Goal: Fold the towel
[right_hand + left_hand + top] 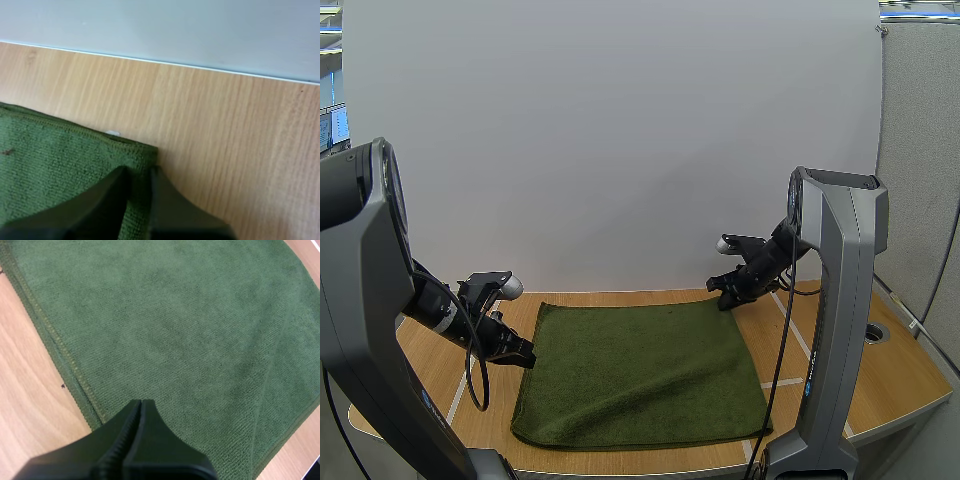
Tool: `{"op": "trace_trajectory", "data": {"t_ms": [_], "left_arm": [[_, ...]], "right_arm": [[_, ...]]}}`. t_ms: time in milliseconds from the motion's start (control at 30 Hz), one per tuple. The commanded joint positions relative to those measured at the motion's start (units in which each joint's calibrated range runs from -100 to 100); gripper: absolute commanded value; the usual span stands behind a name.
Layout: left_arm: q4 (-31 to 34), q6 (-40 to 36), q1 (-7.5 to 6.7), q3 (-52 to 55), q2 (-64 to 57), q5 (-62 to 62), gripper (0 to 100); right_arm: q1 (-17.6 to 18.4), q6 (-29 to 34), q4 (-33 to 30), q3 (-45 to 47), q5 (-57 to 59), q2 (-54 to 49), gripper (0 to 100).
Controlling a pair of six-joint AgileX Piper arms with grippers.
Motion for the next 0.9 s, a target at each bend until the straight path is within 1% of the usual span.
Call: {"op": "trace_trajectory", "data": {"t_ms": [0, 67, 100, 167, 200, 233, 467, 867], "left_arm": [[-0.33, 0.30, -0.22, 0.14, -0.54, 0.13, 0], [-0.14, 0.06, -0.22, 0.14, -0.54, 0.13, 0], [-0.14, 0.06, -0.22, 0.14, -0.54, 0.13, 0], [0.02, 0.06, -0.22, 0.14, -0.54, 0.31, 0], [0.00, 0.06, -0.22, 0.14, -0.54, 0.31, 0], [0.00, 0.06, -0.22, 0.14, -0.54, 0.31, 0], [0.26, -0.27, -0.22, 0.14, -0.54, 0.31, 0], [0.14, -0.27, -0.22, 0.14, -0.54, 0.31, 0]], "right_arm": [[0.01, 0.15, 0.82, -0.27, 1.07, -0.17, 34], [0.01, 0.15, 1.00, -0.27, 1.07, -0.17, 29], [0.01, 0.15, 1.30, -0.27, 1.07, -0.17, 24], [0.01, 0.06, 2.23, -0.27, 1.07, -0.17, 11], [0.01, 0.06, 2.90, -0.27, 0.76, -0.17, 2], [0.01, -0.04, 3.44, -0.27, 0.52, -0.17, 0], [0.01, -0.25, 4.60, -0.27, 0.12, -0.17, 0], [0.18, -0.99, 5.92, -0.27, 8.99, -4.72, 0]]}}
